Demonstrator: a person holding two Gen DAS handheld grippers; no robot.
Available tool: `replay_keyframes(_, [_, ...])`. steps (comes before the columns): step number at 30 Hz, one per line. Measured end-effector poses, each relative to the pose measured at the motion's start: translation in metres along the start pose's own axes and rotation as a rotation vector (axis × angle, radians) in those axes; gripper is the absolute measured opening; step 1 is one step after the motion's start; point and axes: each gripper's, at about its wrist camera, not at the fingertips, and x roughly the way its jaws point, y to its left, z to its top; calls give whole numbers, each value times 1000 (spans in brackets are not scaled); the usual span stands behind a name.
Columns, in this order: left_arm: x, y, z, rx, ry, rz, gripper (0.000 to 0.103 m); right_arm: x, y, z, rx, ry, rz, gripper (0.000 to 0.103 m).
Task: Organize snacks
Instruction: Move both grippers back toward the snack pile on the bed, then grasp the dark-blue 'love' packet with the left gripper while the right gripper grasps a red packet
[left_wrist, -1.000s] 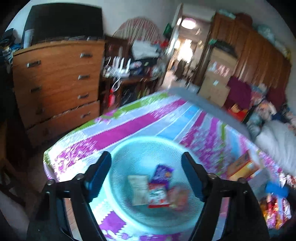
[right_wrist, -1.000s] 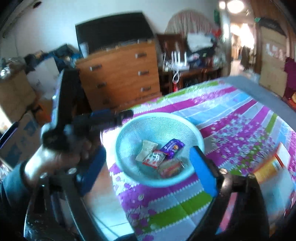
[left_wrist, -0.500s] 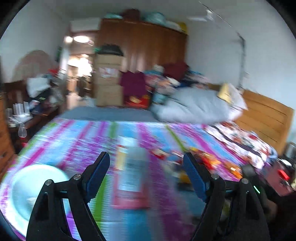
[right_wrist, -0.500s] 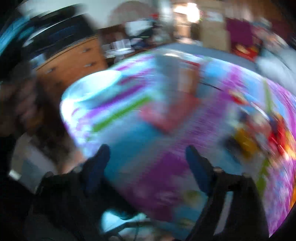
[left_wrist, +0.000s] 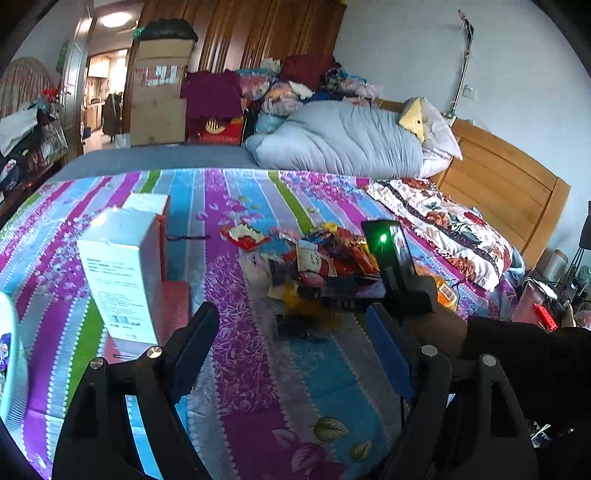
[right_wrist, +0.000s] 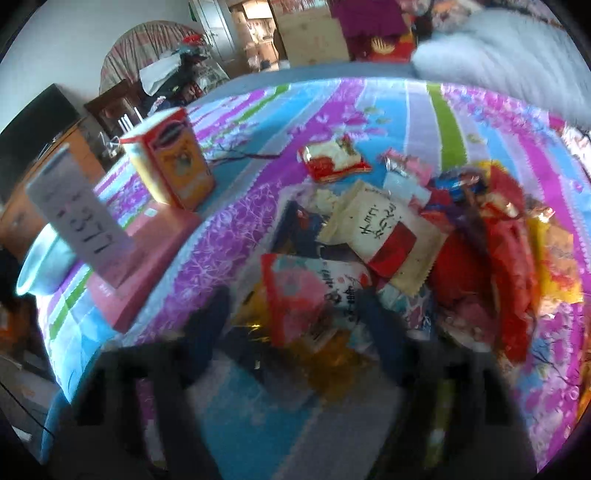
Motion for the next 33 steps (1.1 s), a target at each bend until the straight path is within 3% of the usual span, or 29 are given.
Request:
replay_keyframes(2, [7,-1,-2,5,15,-3,83,-8,-15,0,59,-13,36,46])
replay_keyframes(6, [22,-1,-5,-3,48,-20,83,-32,-39,-5,115,-66,1,39])
replay_keyframes(12, [39,-6,-5,9,73,-39,83,-24,-44,-8,85,-22,-37,39])
replay_keyframes(17, [49,-12,-3,20,92,-48,83,-37,-53,-6,70,-72,-126,37])
replay_keyframes(18, [50,-12,-4,25,95,-47,83,-41,-63,-10,108,-50,-104,36])
replay_keyframes(22, [55,-9,-7,19,106,-46,83,-53,-76,-37,111,25,-156,36])
replay_keyframes(25, [63,-9,-8,15,120,-46,83,-67,-74,-48,53,23,-189,38])
replay_keyframes(29, [75,-13,-12,21,141,-50,83,-81,-55,-34,-92,-39,-159,38])
replay_keyframes(31, [81,-13,-15,15,154,-53,83,-73,-48,-25,-134,-17,-109,38])
replay_keyframes(33, [89,-12,-20,7,171,-60,83,-56,-39,-19,-189,10,-100,50])
